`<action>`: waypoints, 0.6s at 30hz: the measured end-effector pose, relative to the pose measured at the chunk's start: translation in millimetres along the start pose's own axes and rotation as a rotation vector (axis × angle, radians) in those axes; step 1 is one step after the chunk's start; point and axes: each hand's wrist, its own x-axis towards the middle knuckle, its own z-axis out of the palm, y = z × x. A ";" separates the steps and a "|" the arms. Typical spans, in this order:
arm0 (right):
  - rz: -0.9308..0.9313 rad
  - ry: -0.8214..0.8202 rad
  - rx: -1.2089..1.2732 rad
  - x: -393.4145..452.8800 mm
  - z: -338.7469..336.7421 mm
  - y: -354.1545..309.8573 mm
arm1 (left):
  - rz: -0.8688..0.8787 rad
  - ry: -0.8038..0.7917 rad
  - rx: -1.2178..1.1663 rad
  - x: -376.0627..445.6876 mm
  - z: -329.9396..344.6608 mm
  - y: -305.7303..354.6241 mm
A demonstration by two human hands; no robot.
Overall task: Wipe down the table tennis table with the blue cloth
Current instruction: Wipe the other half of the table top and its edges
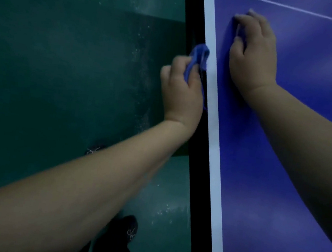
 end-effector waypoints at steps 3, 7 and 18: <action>0.033 0.020 -0.016 24.8 5.0 -3.7 | -0.088 -0.010 0.007 54.2 11.0 -2.4; 0.063 0.018 0.001 24.5 3.6 -2.3 | -0.240 -0.030 0.048 22.2 5.1 -12.9; 0.065 0.029 0.001 24.2 4.4 -2.9 | -0.290 -0.004 0.017 125.6 31.5 12.5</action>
